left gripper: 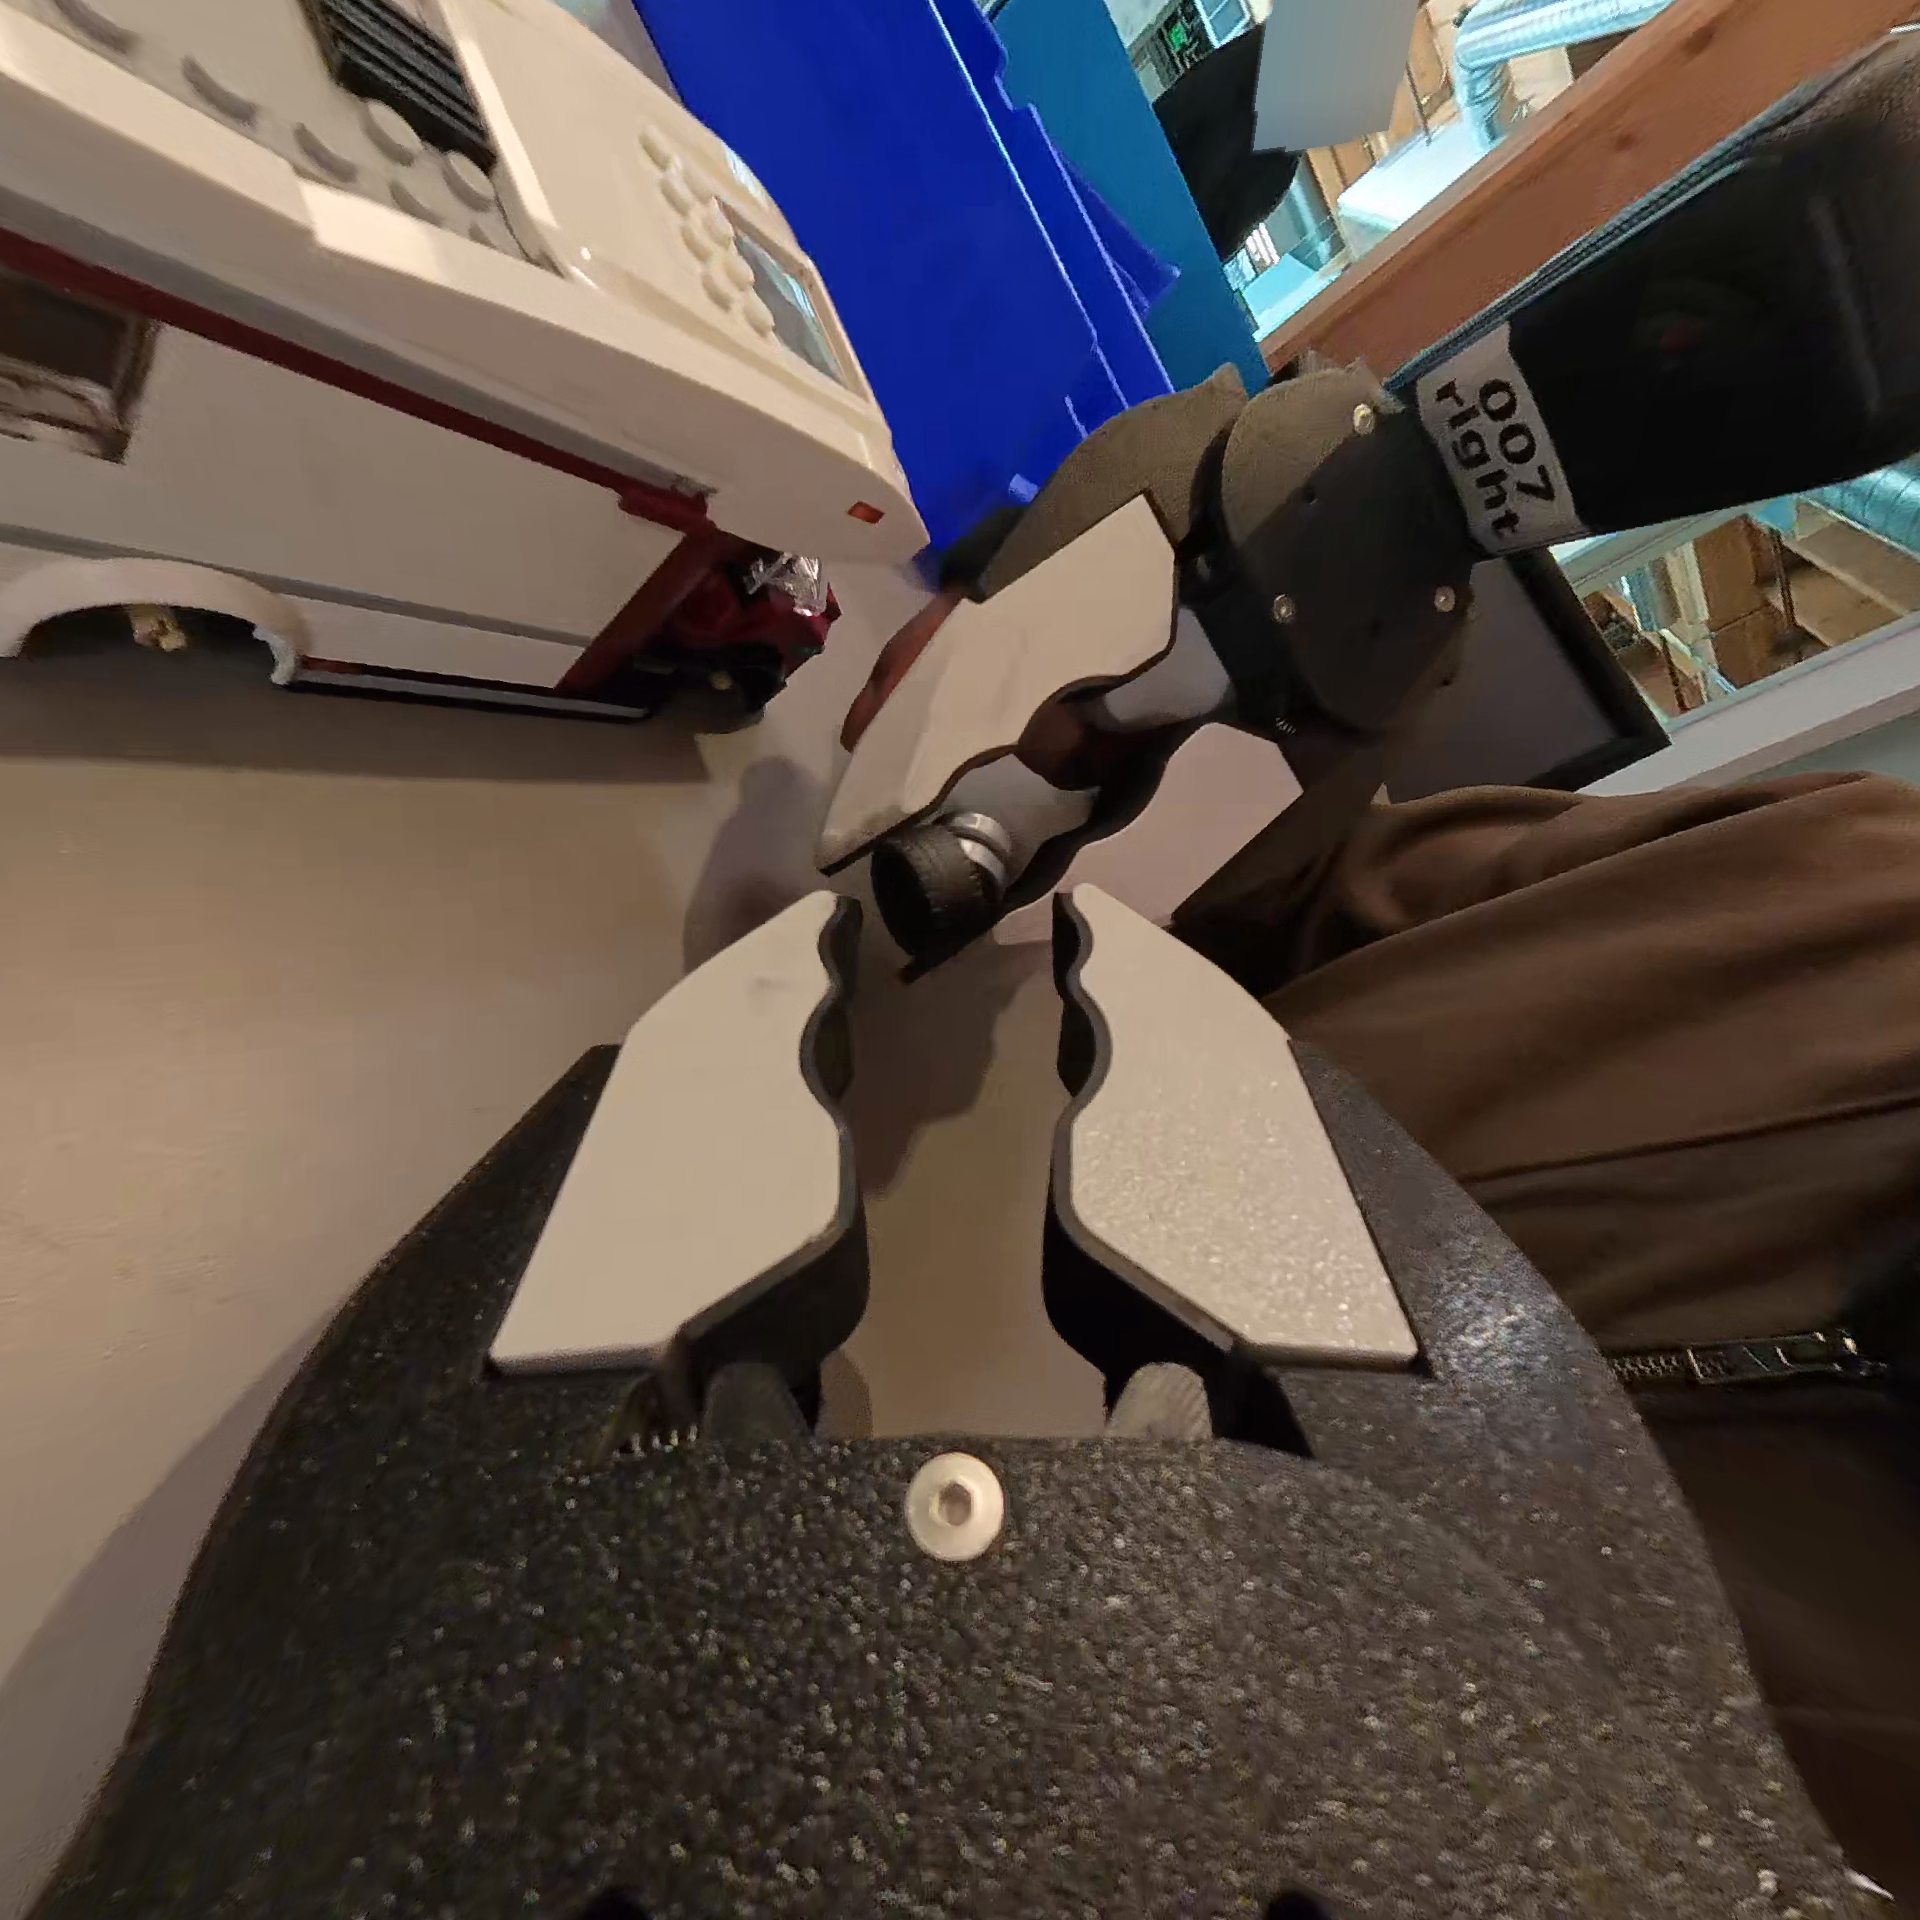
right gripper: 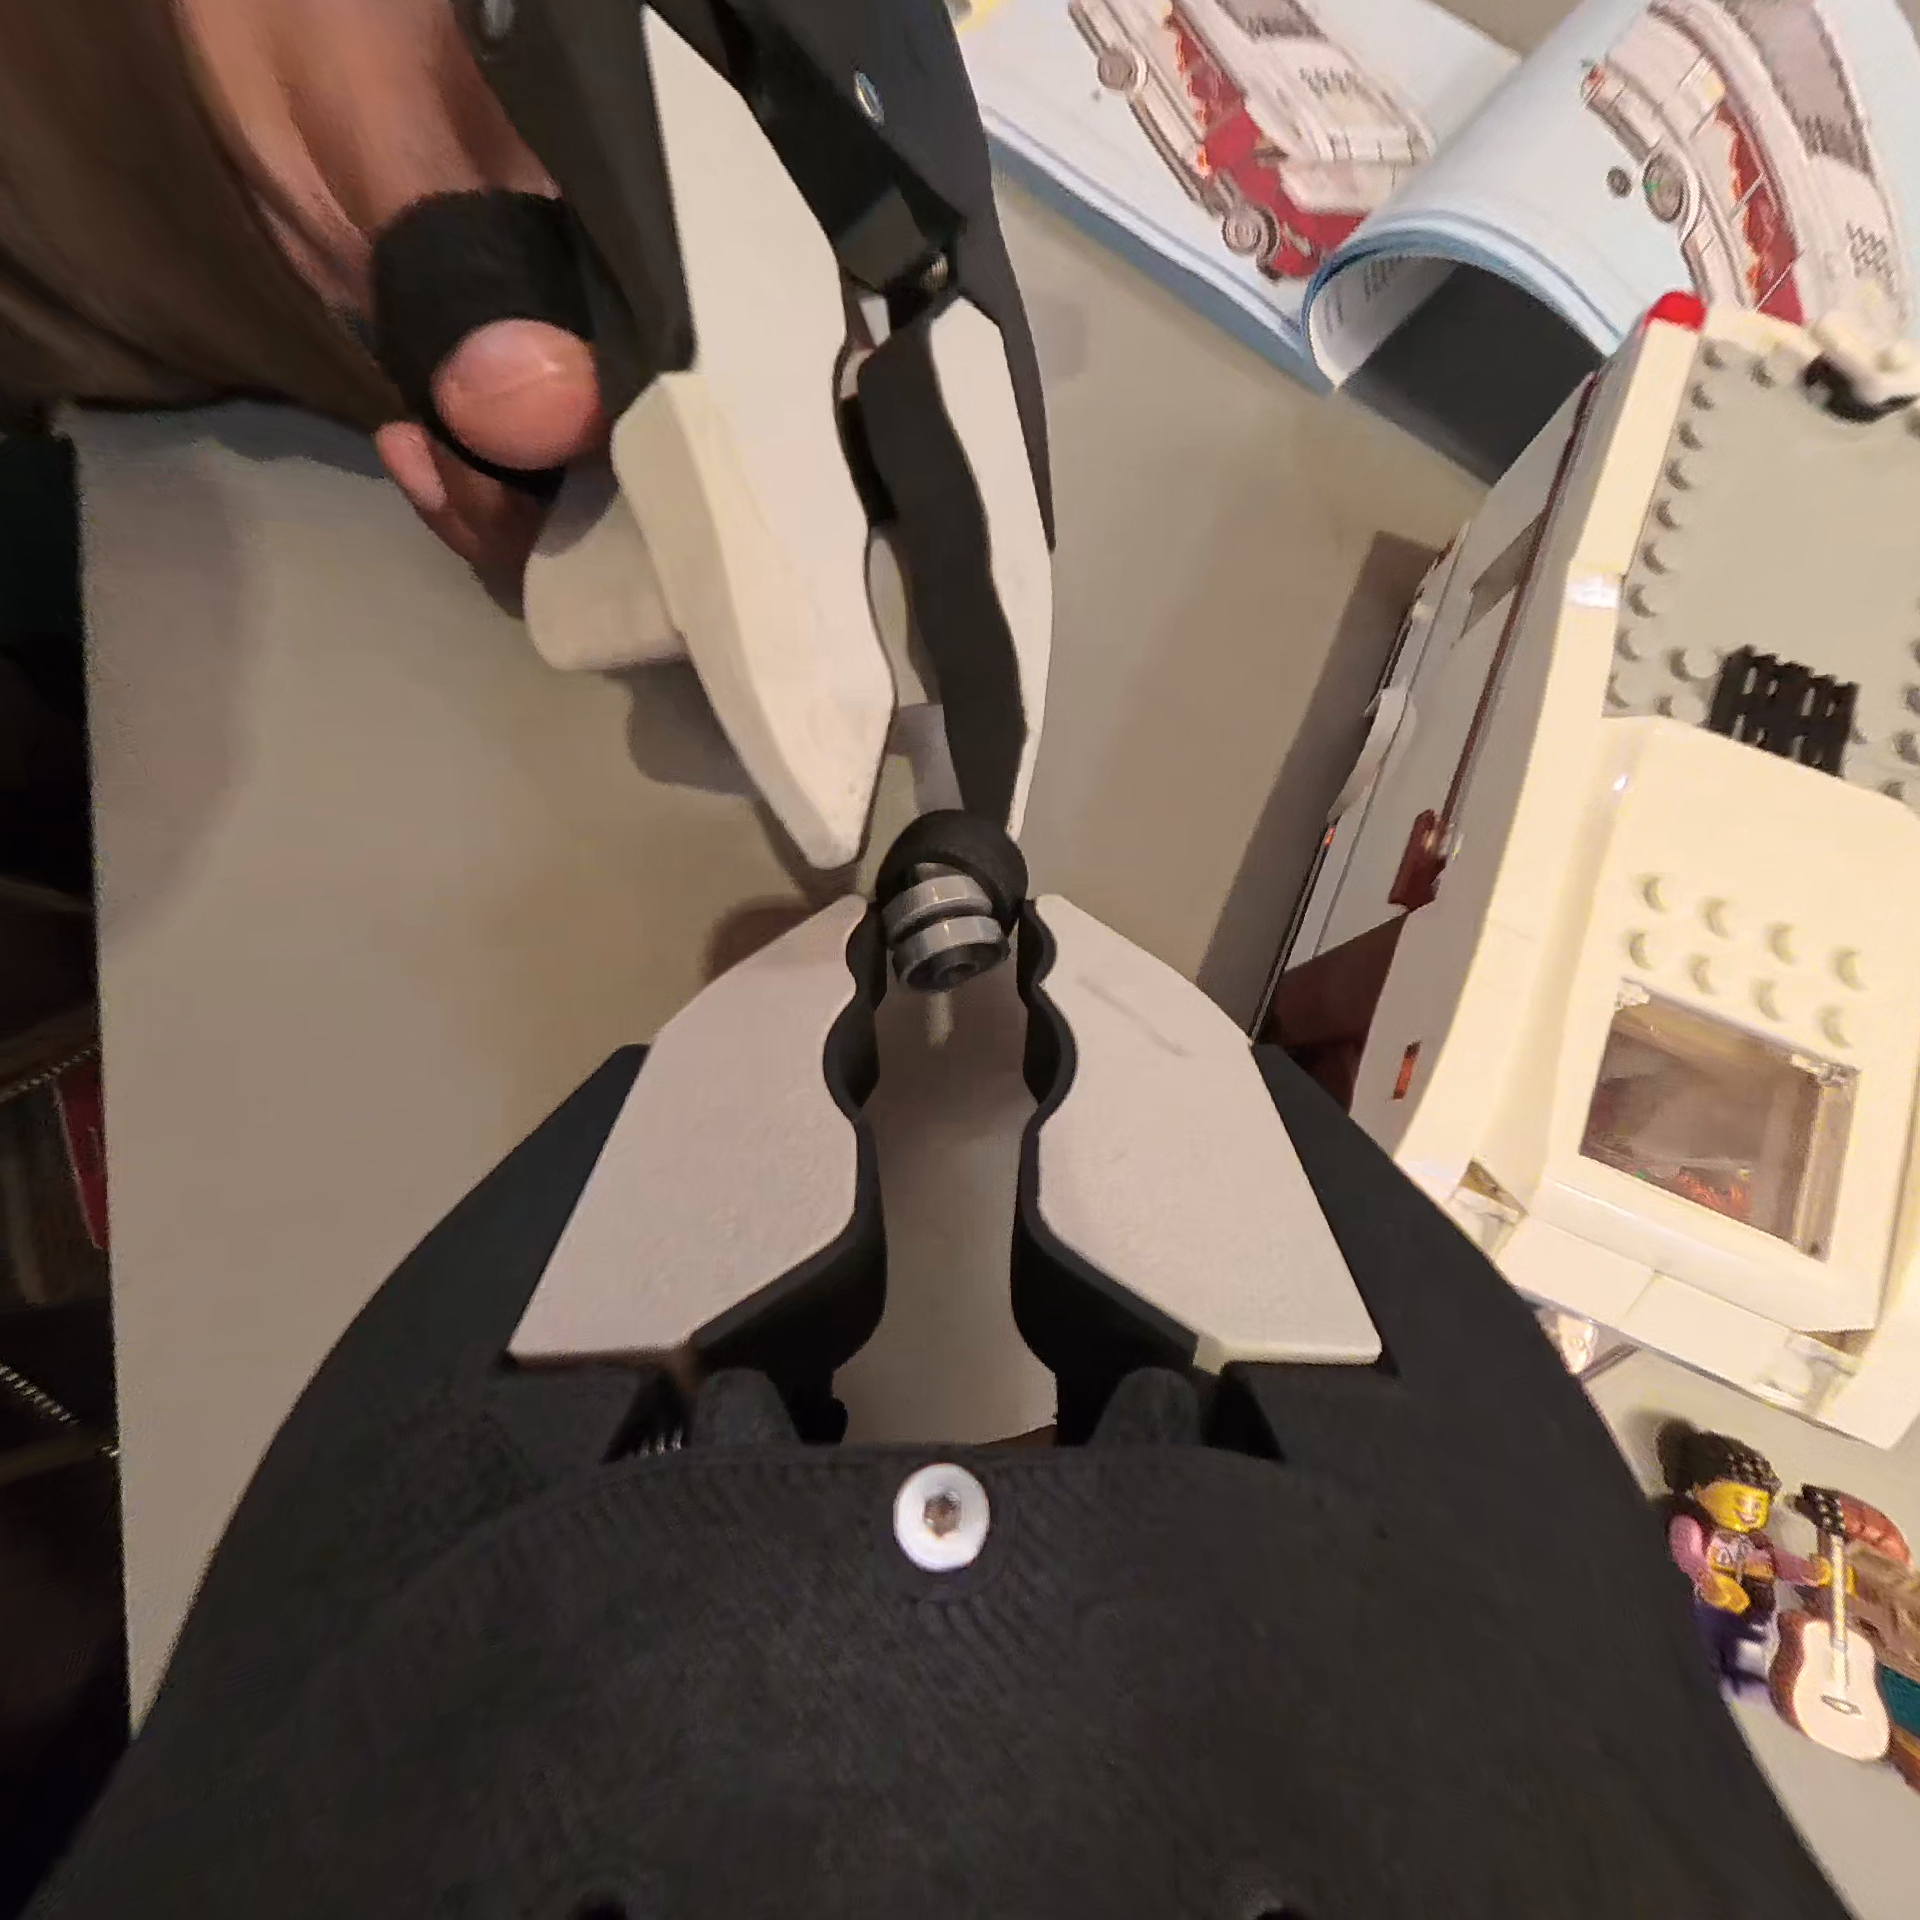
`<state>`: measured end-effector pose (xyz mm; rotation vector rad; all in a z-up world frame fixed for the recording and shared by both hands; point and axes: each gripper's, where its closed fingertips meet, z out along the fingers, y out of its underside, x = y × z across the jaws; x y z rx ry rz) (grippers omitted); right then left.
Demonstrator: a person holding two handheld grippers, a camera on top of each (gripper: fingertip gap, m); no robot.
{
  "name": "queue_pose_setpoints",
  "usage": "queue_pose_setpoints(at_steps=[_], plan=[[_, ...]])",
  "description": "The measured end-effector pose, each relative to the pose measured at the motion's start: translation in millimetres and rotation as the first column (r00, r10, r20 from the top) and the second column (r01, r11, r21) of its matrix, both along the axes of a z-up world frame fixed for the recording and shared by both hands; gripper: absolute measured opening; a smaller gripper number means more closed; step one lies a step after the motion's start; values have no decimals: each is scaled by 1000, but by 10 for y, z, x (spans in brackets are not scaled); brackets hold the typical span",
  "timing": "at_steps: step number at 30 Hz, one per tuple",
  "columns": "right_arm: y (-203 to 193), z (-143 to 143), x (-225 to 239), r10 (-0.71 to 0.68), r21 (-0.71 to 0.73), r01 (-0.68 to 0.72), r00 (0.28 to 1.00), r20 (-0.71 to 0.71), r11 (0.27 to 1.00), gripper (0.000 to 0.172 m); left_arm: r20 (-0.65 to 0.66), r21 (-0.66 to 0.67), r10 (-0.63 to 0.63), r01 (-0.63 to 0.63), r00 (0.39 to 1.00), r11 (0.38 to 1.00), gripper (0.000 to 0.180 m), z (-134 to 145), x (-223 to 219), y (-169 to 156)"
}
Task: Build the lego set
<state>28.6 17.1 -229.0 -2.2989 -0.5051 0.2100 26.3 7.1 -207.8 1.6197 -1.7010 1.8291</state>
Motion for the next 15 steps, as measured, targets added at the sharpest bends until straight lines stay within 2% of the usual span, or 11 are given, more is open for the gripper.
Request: queue_pose_setpoints(at_steps=[4, 15], plan=[[-5, -33, -42, 9, -18, -8, 1000, 15, 1000, 24, -27, 9, -9, 9, 1000, 1000, 34, -83, 6, -64], [-18, -20, -46, 11, -18, -10, 999, 42, 1000, 23, -31, -25, -13, 12, 999, 1000, 24, -76, 2, -72]])
